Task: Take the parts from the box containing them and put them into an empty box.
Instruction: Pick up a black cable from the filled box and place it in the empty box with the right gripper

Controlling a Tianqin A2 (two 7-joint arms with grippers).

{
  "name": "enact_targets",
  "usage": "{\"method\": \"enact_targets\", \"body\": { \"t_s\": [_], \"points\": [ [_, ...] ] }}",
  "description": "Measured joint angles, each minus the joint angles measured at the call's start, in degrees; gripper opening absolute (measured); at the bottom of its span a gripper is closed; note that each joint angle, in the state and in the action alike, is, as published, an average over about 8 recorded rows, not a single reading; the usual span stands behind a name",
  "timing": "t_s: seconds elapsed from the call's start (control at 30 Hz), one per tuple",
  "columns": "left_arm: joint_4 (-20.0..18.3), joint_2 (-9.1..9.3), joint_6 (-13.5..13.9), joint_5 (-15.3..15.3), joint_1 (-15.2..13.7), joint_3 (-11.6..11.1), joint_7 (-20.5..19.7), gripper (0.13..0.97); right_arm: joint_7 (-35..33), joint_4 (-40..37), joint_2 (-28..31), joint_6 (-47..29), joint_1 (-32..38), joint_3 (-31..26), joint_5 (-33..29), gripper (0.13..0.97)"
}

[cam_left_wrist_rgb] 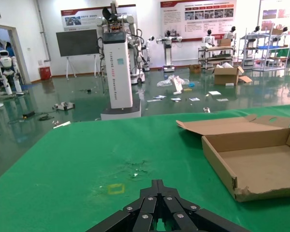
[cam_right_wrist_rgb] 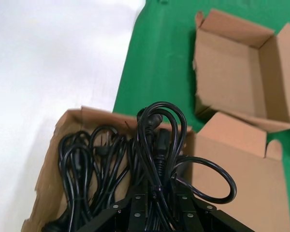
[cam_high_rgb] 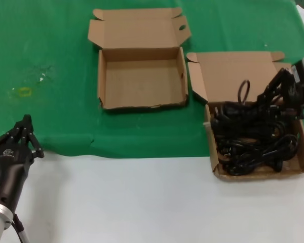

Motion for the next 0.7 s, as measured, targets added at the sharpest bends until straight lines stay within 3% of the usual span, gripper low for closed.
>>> {"method": "enact_targets", "body": {
  "t_s": [0.33, 0.7],
  "points": [
    [0.0, 0.00, 0.0, 0.0, 0.0, 0.0, 0.0, 0.144, 2.4, -0.6, -3.1, -1.0, 4.3, 0.0, 0.3, 0.225],
    [0.0, 0.00, 0.0, 0.0, 0.0, 0.0, 0.0, 0.144, -2.8, -15.8, -13.5, 2.6, 12.3, -0.8, 0.1, 0.224]
  ]
}}
